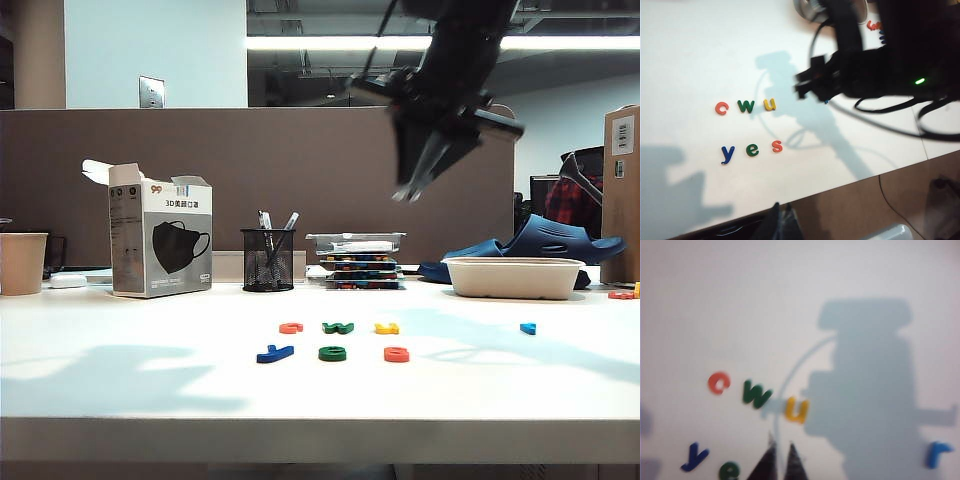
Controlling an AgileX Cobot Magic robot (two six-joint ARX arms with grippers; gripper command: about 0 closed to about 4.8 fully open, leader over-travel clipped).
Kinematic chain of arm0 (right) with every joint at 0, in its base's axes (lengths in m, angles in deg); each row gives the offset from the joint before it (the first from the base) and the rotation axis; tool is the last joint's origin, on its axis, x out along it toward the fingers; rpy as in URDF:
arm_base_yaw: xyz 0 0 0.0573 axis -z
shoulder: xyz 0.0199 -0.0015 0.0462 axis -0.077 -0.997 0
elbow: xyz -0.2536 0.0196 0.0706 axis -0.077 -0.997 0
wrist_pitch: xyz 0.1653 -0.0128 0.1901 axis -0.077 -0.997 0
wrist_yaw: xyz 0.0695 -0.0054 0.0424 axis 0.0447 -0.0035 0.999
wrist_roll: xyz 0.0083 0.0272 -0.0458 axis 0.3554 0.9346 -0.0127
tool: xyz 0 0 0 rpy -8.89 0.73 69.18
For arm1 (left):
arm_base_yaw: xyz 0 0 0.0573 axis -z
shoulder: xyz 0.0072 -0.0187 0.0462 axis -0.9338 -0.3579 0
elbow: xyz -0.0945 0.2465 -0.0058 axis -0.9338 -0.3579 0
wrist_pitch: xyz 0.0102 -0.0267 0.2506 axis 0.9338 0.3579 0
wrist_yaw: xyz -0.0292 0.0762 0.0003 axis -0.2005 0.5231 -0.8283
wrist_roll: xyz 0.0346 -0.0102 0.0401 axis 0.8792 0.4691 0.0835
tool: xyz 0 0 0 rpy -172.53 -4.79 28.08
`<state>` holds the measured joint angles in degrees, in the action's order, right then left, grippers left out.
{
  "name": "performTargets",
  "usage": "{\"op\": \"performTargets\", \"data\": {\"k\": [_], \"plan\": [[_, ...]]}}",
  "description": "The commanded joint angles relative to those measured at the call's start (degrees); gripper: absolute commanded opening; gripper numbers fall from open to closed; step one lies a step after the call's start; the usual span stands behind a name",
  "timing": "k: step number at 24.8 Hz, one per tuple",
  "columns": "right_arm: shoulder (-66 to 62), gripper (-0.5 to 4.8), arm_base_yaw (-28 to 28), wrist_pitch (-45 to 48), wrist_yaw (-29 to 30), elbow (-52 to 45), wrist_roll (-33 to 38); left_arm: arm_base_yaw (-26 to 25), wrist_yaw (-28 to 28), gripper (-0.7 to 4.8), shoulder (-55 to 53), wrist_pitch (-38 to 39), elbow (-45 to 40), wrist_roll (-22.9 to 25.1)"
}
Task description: Select the appropriate letters from the row of letter magnets placed on the table to arrange into the word "yes".
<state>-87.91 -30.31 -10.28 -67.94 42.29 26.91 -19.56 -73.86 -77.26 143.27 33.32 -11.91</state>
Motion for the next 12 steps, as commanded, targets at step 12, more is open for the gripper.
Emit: {"op": "performTargets", "data": {"k": [12], "plan": [[16.92,-0.02,23.37,-0.11,-1.49,3.67,-10.01,0.04,0.17,-0.05,0.22,-0.35,0.15,0.24]]}}
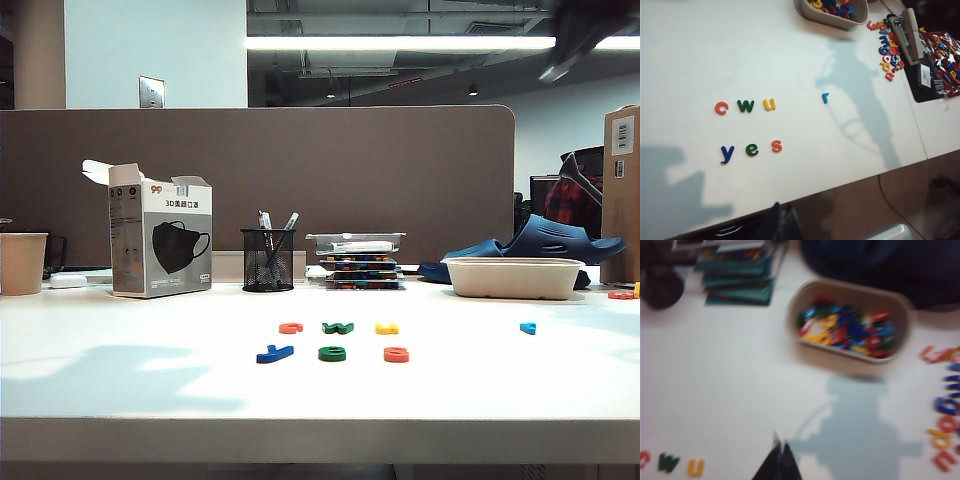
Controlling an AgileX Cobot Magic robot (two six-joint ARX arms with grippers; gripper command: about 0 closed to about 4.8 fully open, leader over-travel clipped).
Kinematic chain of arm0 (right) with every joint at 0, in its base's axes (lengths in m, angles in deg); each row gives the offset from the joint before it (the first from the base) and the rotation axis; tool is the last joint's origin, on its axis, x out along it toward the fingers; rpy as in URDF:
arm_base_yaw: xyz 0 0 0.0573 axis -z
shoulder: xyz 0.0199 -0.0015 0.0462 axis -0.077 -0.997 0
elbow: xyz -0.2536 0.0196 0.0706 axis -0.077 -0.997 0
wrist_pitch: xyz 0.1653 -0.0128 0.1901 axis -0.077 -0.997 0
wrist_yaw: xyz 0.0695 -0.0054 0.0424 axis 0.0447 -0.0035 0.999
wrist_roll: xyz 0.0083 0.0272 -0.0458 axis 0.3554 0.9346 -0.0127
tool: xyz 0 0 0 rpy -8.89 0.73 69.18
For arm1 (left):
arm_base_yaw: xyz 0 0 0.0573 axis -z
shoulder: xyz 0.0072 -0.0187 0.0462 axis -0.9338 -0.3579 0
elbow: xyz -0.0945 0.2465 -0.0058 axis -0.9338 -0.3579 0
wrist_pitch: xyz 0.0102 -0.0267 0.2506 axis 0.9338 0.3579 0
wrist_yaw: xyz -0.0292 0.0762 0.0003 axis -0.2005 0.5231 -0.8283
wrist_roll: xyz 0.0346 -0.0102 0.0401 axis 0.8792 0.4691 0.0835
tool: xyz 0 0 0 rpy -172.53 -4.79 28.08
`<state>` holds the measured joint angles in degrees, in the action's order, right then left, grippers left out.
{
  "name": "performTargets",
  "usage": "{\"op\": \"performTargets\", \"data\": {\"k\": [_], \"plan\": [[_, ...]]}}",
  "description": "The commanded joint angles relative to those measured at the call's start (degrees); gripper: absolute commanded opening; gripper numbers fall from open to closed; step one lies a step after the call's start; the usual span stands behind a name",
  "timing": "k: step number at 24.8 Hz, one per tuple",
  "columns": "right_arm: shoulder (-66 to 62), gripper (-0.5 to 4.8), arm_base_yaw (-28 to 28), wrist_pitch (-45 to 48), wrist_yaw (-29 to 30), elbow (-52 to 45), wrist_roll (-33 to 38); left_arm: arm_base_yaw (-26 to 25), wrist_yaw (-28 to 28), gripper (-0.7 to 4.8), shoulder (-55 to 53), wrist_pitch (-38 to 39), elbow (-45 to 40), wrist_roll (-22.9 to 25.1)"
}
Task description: Select the appropriate letters from the row of letter magnets placed on the table to arrange into the word "yes".
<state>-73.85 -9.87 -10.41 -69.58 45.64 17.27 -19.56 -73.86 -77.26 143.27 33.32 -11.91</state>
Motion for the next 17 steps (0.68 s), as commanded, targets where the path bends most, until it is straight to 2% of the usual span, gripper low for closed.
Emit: {"op": "performTargets", "data": {"k": [1,5,8,11,14,17], "plan": [[4.92,-0.02,5.29,-0.11,1.07,0.33,-0.37,0.04,0.17,-0.05,0.22,-0.35,0.15,0.24],[11.43,-0.02,10.67,-2.49,2.54,0.26,-2.03,0.04,0.17,-0.05,0.22,-1.36,0.15,0.24],[15.39,-0.02,12.15,-4.63,2.38,0.22,-2.99,0.02,0.22,-0.05,0.22,-2.19,0.15,0.33],[19.65,-0.02,12.28,-5.68,2.34,-0.26,-2.95,0.00,0.35,-0.05,0.22,-5.44,0.15,7.74],[23.65,-0.02,12.31,-5.73,2.32,-1.92,-2.62,-0.72,0.37,-0.05,0.22,-9.18,0.17,11.41],[28.59,-0.02,12.31,-5.27,2.10,-5.86,-2.49,-5.14,-0.11,-0.05,0.22,-12.31,0.28,15.17]]}}
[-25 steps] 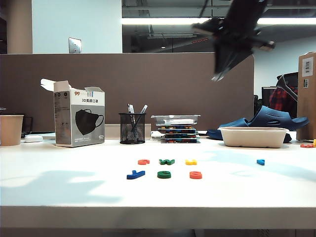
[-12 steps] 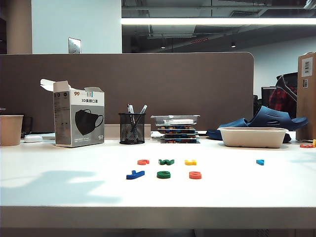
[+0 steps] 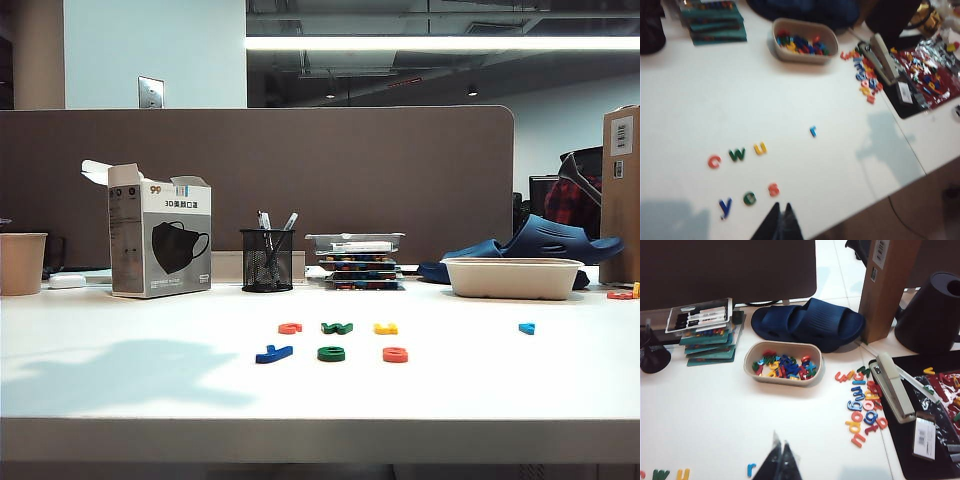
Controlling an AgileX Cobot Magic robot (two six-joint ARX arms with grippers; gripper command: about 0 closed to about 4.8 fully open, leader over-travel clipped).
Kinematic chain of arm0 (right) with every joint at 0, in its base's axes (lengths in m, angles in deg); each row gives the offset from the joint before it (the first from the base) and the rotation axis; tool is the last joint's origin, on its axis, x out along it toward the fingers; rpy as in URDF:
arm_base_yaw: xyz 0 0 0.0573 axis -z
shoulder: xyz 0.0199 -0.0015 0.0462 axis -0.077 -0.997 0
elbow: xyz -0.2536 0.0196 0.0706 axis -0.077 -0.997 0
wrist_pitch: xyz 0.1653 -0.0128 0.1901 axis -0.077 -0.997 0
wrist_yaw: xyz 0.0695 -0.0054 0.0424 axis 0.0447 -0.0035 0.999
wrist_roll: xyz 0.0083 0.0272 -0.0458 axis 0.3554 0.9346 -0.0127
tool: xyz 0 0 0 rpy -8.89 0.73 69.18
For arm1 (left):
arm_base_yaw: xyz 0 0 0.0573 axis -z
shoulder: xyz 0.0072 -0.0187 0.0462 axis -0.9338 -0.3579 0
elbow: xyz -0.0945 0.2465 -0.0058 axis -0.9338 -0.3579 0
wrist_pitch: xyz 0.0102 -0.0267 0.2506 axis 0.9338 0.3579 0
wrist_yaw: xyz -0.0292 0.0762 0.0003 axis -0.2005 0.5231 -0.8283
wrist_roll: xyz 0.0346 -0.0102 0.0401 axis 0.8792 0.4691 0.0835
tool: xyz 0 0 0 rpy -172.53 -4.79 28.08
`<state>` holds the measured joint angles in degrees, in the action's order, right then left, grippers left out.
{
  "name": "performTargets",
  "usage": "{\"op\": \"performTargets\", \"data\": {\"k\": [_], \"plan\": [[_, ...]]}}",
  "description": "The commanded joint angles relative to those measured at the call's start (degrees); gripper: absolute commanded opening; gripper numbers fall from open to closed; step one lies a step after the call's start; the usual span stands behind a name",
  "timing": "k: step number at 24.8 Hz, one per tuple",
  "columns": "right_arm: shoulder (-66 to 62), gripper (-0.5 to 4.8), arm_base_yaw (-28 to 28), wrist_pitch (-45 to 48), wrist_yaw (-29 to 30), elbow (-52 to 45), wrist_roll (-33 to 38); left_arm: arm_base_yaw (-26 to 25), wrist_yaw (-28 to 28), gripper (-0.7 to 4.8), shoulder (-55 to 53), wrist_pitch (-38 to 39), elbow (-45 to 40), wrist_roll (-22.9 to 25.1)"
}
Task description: Select the appropriate letters from the row of letter magnets placed on the table to arrange into the word "yes".
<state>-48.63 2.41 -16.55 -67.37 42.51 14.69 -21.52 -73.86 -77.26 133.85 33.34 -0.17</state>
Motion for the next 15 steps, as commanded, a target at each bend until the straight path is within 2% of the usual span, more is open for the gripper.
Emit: {"op": "performTargets", "data": {"k": [1,7,15], "plan": [[4.76,-0.02,0.02,1.27,-0.11,-4.20,0.09,-4.55,-0.31,-0.05,0.22,-3.34,0.26,4.31],[15.52,-0.02,0.02,5.03,-0.11,-15.87,1.36,-15.98,-0.28,-0.05,0.35,-4.63,0.28,12.92],[27.17,-0.02,0.02,6.91,-0.09,-26.73,1.62,-30.67,-1.60,-0.05,1.81,-6.27,0.28,20.74]]}}
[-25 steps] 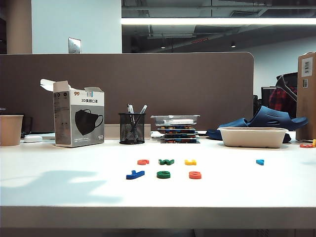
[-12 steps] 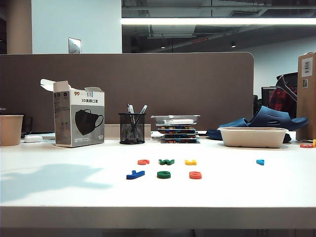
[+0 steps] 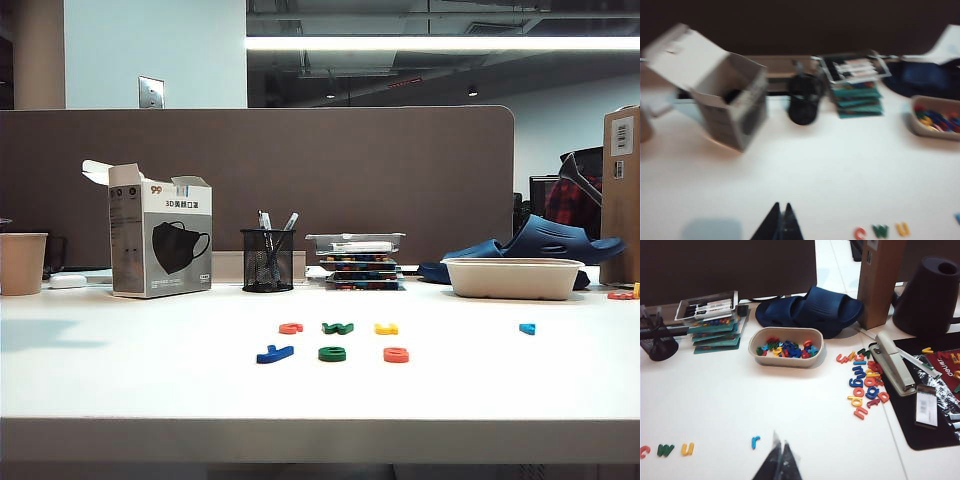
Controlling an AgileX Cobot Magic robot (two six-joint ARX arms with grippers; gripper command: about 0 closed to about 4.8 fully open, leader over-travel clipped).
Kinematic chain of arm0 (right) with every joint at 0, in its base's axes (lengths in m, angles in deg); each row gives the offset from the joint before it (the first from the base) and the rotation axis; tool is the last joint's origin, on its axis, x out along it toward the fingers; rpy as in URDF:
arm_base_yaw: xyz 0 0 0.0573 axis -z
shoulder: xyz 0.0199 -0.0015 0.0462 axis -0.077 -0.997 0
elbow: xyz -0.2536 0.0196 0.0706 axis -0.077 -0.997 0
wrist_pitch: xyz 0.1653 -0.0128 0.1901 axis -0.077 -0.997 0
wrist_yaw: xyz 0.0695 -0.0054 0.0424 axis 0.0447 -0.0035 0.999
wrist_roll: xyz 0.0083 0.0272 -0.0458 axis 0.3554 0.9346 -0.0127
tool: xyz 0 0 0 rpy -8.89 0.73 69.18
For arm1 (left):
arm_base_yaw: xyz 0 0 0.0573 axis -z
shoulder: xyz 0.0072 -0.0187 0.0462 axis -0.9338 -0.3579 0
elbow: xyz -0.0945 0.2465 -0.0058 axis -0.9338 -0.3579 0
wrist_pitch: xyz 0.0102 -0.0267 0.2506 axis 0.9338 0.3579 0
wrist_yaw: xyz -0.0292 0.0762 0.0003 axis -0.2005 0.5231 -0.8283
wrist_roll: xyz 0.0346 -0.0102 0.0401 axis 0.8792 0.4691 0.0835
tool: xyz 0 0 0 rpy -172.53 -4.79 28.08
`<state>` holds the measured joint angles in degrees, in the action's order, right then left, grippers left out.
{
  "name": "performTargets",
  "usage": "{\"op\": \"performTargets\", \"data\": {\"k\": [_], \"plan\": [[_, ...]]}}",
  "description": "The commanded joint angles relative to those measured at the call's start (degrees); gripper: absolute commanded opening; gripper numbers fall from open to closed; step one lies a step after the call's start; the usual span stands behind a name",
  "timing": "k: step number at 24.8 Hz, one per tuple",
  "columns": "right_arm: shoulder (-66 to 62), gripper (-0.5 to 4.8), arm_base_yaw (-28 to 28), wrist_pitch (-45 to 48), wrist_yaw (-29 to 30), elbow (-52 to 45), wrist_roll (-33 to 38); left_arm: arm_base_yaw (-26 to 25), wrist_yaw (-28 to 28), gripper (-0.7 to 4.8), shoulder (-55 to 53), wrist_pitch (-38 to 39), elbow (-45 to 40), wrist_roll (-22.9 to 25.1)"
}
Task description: Select the appropriate letters from the row of letter magnets placed on the table to arrange into the word "yes".
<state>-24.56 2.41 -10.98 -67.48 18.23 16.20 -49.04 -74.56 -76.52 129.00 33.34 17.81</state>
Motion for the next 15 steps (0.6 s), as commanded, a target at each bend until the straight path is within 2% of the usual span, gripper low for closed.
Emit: {"op": "performTargets", "data": {"k": [1,2,5,12,13,15], "plan": [[3.89,-0.02,0.02,1.53,0.02,-3.26,0.11,-4.26,-0.92,-0.05,1.42,-1.40,0.28,3.61],[5.81,-0.02,-0.02,2.14,0.11,-5.05,0.11,-6.58,-1.79,-0.05,2.32,-1.01,0.28,5.14],[9.22,-0.02,-0.02,3.72,0.24,-8.39,0.11,-7.34,-1.88,-0.05,4.70,0.50,0.24,5.07],[14.86,-0.02,-0.02,6.32,1.49,-14.84,1.33,-7.32,2.01,-0.05,11.34,3.78,0.09,5.31],[15.80,-0.02,-0.04,7.04,3.23,-16.09,1.84,-7.32,4.33,-0.05,12.41,4.90,0.09,5.84],[16.74,-0.02,-0.04,7.28,2.97,-17.40,2.27,-7.32,5.99,-0.05,13.68,5.42,-0.24,6.91]]}}
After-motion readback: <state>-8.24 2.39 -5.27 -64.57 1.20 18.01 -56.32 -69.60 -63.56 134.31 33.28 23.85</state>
